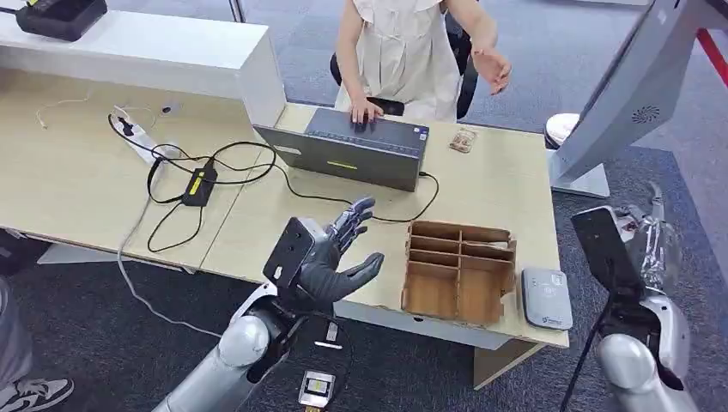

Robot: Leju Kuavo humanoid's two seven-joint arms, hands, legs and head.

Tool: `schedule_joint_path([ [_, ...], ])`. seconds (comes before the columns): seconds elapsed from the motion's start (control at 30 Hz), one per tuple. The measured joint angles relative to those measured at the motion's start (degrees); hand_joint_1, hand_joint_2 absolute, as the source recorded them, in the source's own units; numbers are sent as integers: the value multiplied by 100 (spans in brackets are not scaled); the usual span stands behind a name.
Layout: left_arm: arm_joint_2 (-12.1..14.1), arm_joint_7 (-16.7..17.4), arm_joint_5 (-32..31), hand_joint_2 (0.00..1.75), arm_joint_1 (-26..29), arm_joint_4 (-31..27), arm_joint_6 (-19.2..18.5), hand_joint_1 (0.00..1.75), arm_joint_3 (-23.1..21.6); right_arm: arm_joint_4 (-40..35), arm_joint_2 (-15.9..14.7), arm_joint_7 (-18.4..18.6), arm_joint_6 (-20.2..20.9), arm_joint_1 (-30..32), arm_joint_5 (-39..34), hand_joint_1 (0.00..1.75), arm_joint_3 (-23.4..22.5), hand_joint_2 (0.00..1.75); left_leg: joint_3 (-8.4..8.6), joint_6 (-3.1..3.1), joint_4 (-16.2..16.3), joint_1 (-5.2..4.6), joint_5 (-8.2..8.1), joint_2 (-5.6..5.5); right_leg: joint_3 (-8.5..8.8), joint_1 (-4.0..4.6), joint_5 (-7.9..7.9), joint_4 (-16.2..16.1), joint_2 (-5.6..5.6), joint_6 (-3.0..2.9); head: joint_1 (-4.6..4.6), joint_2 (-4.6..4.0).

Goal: Pass the card to the sensor for recognition and then transmit it.

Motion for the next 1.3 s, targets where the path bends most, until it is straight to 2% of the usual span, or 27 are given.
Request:
schedule_joint_path([
  [0.2,-96,-81,42,175,-113,138,-212,0,-11,-293,87,-177,68,-121,61,175,24,175,-5,0,-1,1,0,0,0,0,1,1,0,0,0,2],
  [0.37,-212,-234,144,175,-267,334,-413,0,-46,-60,234,-531,53,-805,22,175,140,175,-6,-1,-1,1,3,1,1,0,3,2,0,-1,0,2],
  [0.6,-356,-269,323,175,-471,581,-537,0,-183,1177,533,-898,-55,-2160,41,175,537,175,-12,-1,0,3,8,-3,-2,0,6,4,-7,0,2,2],
  [0.77,-463,-334,369,175,-598,756,-559,0,-289,2237,818,-953,22,-2943,118,175,829,175,-15,-1,0,2,8,-3,-9,0,6,6,-5,0,2,0],
  [1.07,-492,-275,435,175,-662,885,-507,0,-380,3730,1294,-874,236,-3649,57,175,1189,175,-16,-1,0,2,8,-2,-11,1,5,6,-6,-1,2,0],
  [1.3,-490,-219,483,175,-678,929,-450,0,-426,4431,1537,-824,232,-3889,24,175,1329,175,-16,-1,2,2,8,-3,-12,1,5,6,-5,0,2,0],
])
